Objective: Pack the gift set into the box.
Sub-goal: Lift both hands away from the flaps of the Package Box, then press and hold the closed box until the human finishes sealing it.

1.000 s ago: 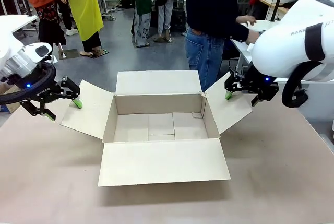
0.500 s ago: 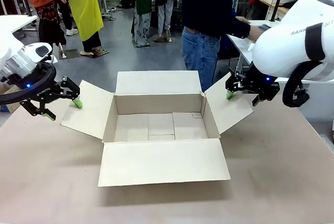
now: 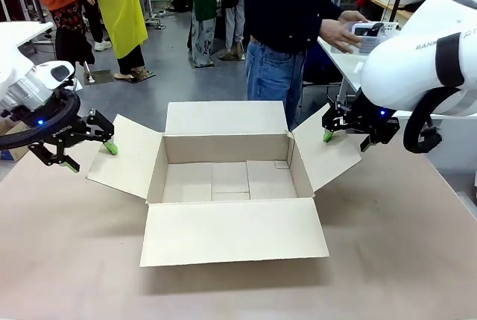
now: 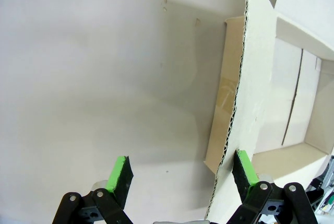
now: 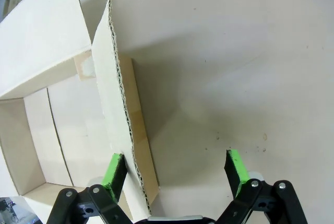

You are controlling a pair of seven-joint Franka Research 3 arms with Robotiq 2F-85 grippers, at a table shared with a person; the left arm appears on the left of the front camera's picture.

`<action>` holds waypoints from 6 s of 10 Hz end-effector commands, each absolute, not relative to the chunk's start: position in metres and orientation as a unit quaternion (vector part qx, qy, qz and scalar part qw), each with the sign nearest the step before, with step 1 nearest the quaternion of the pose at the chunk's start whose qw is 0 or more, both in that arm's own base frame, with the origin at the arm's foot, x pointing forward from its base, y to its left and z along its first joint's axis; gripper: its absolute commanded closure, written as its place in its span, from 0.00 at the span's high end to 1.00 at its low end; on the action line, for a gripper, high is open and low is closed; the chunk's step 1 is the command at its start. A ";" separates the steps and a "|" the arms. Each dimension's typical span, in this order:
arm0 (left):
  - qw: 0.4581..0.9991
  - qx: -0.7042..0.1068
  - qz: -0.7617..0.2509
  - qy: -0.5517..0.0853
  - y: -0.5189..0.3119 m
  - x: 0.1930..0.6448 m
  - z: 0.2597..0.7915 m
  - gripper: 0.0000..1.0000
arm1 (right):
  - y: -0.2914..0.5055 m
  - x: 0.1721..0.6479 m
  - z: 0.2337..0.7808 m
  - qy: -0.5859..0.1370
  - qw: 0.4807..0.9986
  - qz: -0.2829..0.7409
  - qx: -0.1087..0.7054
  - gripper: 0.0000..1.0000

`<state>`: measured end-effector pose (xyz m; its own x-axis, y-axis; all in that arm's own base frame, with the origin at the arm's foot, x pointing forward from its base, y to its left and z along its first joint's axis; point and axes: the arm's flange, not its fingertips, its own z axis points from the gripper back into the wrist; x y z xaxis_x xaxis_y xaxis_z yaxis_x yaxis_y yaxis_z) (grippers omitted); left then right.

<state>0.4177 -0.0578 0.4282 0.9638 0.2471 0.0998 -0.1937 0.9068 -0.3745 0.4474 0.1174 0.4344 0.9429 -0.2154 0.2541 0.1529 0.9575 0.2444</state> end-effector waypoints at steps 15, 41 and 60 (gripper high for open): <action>0.974 -0.176 0.119 -0.074 -0.058 0.416 0.431 1.00 | 0.118 0.450 0.439 -0.138 0.980 -0.102 0.100 1.00; 0.844 -0.534 -0.030 0.022 0.063 0.395 0.498 1.00 | 0.010 0.406 0.520 -0.064 0.865 -0.149 0.475 1.00; 0.704 -0.703 0.089 -0.054 0.168 0.346 0.414 1.00 | -0.136 0.339 0.443 -0.021 0.740 -0.308 0.598 1.00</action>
<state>0.3500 0.1688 0.4164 0.9769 0.2027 -0.0679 -0.0669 -0.0120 -0.9977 0.3406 -0.1348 0.4424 0.7966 -0.4872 -0.3578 0.4480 0.0784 0.8906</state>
